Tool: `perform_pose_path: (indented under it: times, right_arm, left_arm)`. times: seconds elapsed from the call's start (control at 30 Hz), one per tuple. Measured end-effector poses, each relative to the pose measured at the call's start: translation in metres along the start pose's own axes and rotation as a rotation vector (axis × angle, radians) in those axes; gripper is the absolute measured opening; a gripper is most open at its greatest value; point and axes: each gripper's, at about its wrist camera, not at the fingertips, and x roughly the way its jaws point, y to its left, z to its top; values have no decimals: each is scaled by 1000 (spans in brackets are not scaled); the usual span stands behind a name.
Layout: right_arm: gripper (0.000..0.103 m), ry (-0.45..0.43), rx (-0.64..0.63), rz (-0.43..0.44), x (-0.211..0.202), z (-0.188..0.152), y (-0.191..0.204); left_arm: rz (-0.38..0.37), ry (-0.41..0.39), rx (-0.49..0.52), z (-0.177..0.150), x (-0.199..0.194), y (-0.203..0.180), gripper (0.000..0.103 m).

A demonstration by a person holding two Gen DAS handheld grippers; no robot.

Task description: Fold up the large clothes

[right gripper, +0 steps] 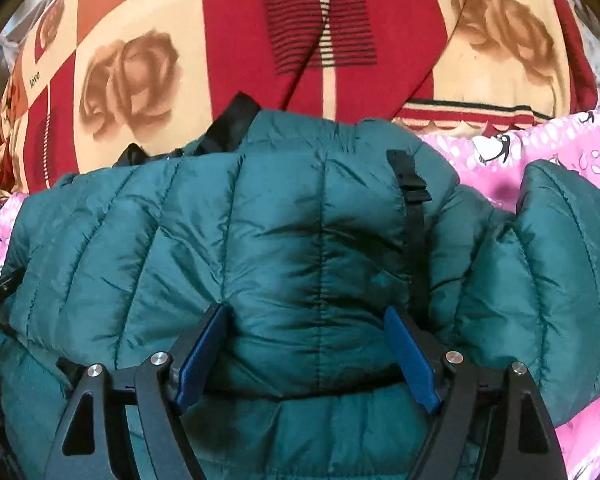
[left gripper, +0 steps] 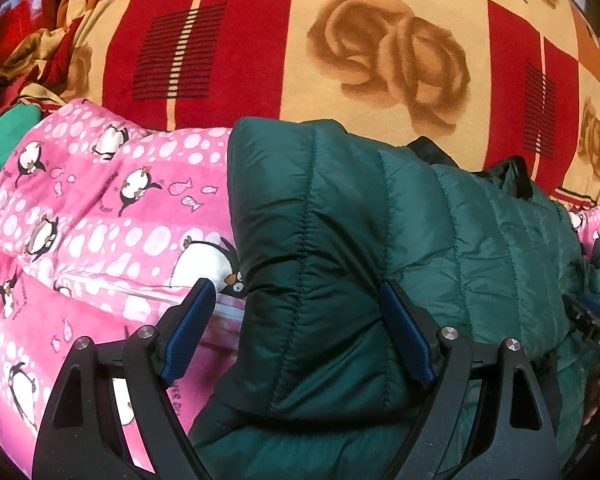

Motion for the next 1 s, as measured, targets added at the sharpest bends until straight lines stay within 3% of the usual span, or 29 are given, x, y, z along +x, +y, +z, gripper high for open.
perform_pose_path:
  times: [0.17,0.33,0.43,0.67,0.83,1.0]
  right_arm:
    - [78,-73,19,36,-41,-1,-14]
    - [78,-123,-2,-71,-78,-7,-50]
    - [78,-147,11,-135,-88,-7,-80]
    - [78,-224,128,-217,-101,-7,-148]
    - [78,-270,196,-256,-114,-3,-181]
    - [78,-298,269,-289,-128,-7,-207]
  left_arm:
    - [-14,-33,23,-8,-37,-9,84]
    - [-43,-46,42,-18,-75,-33,84]
    - [-71,-54,2,-30,-94,-45,84]
    - [-99,-31,-52,-34,-118,-68,84]
    - [-78,-88,-63,-32,-137,-76,84]
    - [-51,-69,-89,-26,-123,-77,84]
